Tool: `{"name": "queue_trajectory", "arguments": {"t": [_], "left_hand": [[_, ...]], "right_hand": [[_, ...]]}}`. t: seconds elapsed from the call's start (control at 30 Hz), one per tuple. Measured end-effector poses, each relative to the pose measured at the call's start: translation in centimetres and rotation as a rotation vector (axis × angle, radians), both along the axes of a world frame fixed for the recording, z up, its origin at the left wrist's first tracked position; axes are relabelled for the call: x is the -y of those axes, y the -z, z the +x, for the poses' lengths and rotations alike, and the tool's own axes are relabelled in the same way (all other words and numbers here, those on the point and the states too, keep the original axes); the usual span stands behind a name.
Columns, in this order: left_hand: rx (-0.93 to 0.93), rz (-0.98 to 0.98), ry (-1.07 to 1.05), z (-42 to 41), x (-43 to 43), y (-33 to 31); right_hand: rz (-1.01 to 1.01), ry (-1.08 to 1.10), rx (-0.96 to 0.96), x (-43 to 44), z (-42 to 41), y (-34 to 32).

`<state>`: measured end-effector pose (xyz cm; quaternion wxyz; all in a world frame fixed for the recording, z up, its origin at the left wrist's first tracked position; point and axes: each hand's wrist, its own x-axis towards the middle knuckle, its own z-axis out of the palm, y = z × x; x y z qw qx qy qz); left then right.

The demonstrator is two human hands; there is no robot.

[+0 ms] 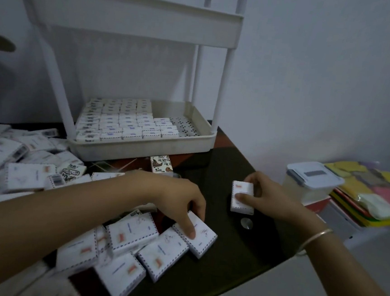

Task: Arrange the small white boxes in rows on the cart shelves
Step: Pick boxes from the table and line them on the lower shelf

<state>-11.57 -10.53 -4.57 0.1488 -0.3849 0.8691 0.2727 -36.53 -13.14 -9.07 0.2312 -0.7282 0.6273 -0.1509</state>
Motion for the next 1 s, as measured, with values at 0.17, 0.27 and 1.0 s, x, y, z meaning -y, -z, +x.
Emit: {"name": "queue_trajectory", "arguments": {"t": [0.17, 0.27, 1.0], "left_hand": [[-0.09, 0.013, -0.065, 0.4, 0.1, 0.2], [-0.152, 0.0, -0.143, 1.1, 0.5, 0.2], [-0.61, -0.716, -0.84, 10.5, 19.3, -4.7]], "right_hand": [[0.038, -0.034, 0.274, -0.2, 1.5, 0.3], [0.025, -0.054, 0.344, 0.2, 1.9, 0.5], [-0.18, -0.255, 0.503, 10.6, 11.8, -4.0]]}}
